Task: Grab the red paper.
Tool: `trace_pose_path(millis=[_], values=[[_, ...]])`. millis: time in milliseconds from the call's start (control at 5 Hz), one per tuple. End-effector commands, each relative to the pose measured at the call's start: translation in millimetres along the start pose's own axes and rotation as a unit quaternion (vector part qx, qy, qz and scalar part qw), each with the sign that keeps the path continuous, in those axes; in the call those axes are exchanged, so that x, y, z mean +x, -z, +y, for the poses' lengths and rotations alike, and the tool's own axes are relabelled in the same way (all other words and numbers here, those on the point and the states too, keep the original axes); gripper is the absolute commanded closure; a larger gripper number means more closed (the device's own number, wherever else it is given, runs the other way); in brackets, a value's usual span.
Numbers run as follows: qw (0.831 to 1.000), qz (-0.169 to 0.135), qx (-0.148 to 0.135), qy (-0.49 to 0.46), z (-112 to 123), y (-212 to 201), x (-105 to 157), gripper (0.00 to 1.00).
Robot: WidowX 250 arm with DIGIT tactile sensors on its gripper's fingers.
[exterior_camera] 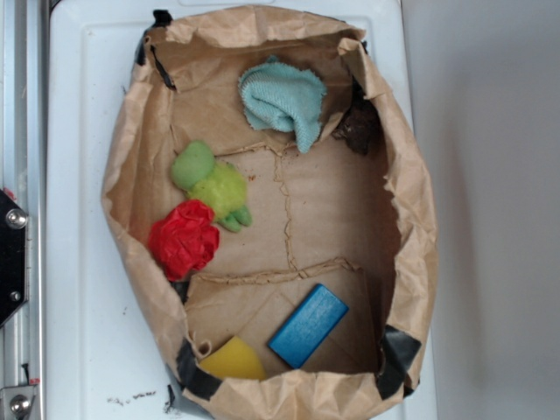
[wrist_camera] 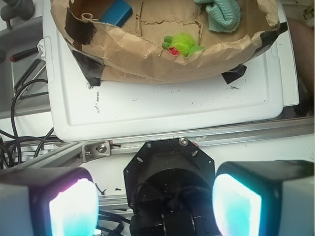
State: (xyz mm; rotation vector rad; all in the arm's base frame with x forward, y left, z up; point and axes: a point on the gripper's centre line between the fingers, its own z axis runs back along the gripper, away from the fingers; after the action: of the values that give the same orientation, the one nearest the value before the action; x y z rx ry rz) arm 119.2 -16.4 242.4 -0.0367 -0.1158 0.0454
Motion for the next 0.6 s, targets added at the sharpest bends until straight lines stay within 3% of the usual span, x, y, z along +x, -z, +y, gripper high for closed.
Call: trace_pose_path(millis=[0,200,400], values=[[1.0,0.0,0.0,0.0,0,0,0,0.0],[0.998,0.005,-0.037,-0.056,7,11,49,0.0],[0.995,-0.009,-0.029,-0.098,18,19,92,0.0]])
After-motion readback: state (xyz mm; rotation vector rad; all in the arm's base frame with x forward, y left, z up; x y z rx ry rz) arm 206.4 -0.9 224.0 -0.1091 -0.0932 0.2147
